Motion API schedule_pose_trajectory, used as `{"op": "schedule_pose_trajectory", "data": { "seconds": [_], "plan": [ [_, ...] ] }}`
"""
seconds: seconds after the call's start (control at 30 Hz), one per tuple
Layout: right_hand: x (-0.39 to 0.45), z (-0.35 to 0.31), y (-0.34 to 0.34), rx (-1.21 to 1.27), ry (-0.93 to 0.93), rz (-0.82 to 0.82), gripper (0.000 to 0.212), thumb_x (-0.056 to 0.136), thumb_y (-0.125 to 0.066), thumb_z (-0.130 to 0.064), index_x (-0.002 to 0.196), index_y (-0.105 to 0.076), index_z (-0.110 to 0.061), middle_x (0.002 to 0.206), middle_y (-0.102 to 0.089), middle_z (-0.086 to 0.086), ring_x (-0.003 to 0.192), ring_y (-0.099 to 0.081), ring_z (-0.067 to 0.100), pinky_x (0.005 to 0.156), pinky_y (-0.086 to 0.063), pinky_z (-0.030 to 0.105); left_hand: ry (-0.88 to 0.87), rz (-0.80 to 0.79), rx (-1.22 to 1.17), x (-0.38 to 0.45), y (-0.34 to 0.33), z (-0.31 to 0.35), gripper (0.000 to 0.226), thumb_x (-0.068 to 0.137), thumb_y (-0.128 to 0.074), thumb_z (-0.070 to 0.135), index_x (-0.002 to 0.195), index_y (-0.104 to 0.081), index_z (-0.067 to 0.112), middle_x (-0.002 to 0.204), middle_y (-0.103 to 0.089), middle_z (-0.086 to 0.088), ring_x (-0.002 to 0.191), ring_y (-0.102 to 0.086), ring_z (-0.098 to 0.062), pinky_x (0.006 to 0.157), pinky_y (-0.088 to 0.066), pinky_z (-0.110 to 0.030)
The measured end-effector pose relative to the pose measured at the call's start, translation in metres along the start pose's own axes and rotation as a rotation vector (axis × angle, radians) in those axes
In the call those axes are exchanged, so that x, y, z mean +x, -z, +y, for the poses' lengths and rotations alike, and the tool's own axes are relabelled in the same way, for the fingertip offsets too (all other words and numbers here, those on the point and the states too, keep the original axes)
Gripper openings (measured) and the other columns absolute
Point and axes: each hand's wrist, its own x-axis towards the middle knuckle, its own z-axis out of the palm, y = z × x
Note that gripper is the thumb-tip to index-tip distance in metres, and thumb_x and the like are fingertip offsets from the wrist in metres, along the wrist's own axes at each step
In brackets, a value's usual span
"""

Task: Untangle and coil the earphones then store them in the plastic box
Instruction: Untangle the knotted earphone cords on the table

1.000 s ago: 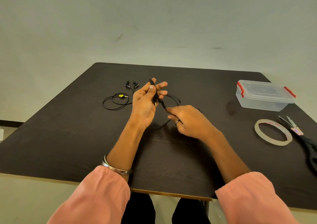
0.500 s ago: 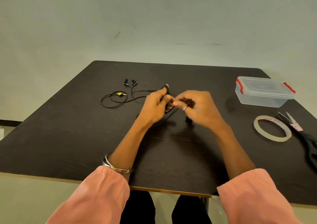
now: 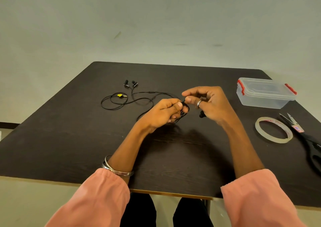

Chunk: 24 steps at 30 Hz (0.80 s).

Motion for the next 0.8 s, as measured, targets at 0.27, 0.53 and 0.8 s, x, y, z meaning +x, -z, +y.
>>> {"op": "schedule_pose_trajectory", "data": {
  "seconds": [0.27, 0.53, 0.8],
  "plan": [
    [0.007, 0.016, -0.008, -0.185, 0.144, 0.098, 0.024, 0.087, -0.064, -0.002, 0.095, -0.073, -0.023, 0.091, -0.068, -0.009, 0.101, -0.056, 0.014, 0.087, -0.047, 0.025, 0.124, 0.007, -0.384, -0.001, -0.008, 0.008, 0.034, 0.102, -0.035, 0.018, 0.072, -0.049, 0.012, 0.059, -0.037, 0.0, 0.047, -0.034, -0.011, 0.044, -0.027, -0.02],
    [0.007, 0.016, -0.03, 0.101, -0.075, 0.128, 0.028, 0.093, -0.051, 0.002, 0.098, -0.073, -0.015, 0.094, -0.073, 0.003, 0.093, -0.069, 0.015, 0.086, -0.056, 0.035, 0.12, 0.176, -0.61, 0.004, -0.006, 0.006, 0.032, 0.1, -0.036, 0.017, 0.071, -0.048, 0.011, 0.07, -0.044, -0.003, 0.063, -0.045, -0.014, 0.053, -0.042, -0.025],
    [0.005, 0.013, -0.023, 0.288, -0.174, -0.009, 0.018, 0.088, -0.065, -0.013, 0.106, -0.069, -0.01, 0.096, -0.073, 0.011, 0.091, -0.07, 0.019, 0.083, -0.055, 0.028, 0.102, 0.26, -0.465, 0.008, -0.005, -0.001, 0.025, 0.101, -0.039, 0.015, 0.089, -0.06, 0.009, 0.077, -0.054, -0.001, 0.07, -0.05, -0.01, 0.066, -0.046, -0.028]
  ]
}}
